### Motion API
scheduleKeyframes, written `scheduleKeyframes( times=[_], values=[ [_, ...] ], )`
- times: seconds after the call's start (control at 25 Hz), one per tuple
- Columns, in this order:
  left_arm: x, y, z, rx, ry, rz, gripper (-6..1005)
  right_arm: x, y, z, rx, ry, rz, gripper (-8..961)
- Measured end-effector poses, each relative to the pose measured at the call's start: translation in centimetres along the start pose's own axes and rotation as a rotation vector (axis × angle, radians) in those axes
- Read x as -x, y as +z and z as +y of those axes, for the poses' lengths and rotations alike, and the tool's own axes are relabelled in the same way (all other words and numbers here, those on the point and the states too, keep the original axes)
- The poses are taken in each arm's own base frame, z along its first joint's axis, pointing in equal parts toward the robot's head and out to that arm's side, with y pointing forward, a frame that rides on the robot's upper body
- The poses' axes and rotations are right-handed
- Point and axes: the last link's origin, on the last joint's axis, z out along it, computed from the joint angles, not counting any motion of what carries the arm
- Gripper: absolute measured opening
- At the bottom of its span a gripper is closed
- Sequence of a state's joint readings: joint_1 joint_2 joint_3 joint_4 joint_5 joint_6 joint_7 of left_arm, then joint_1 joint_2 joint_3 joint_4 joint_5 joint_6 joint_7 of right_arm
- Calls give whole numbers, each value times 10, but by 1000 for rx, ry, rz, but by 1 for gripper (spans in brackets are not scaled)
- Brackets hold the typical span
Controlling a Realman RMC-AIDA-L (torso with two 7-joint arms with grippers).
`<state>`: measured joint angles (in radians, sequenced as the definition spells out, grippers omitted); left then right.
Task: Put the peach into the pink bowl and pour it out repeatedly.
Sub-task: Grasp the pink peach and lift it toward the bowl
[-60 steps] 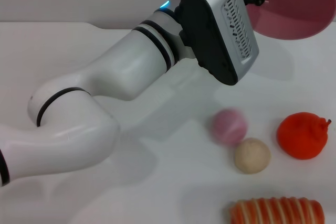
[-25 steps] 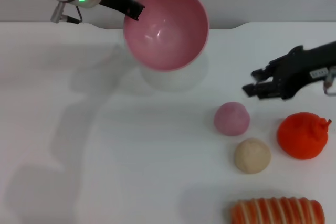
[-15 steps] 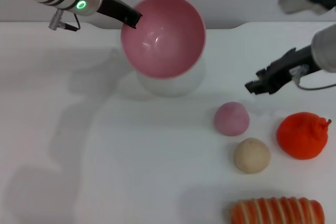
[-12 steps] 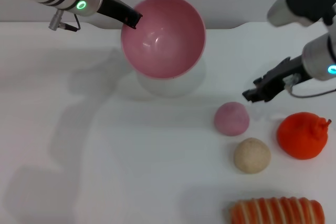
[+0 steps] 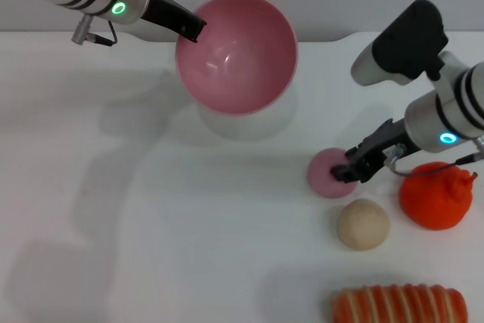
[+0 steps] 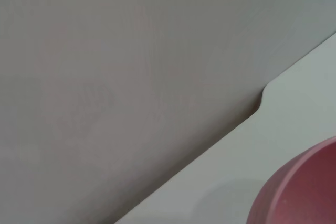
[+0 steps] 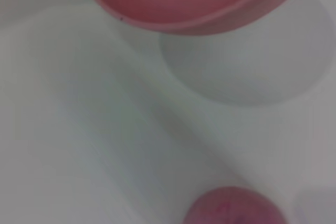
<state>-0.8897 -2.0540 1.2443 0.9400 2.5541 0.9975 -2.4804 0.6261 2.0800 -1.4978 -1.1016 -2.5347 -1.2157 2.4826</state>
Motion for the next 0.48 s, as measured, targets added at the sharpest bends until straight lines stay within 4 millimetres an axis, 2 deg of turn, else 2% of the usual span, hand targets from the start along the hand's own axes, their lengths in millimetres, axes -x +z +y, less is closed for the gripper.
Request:
scheduleKeyframes(
  times=[0.2, 0.48],
  values=[
    [1, 1, 2, 3, 4, -4, 41, -2, 10, 0, -2, 11, -3, 331],
    [4, 2, 2, 4, 4, -11, 41, 1, 12, -1, -15, 0, -17, 234]
  ],
)
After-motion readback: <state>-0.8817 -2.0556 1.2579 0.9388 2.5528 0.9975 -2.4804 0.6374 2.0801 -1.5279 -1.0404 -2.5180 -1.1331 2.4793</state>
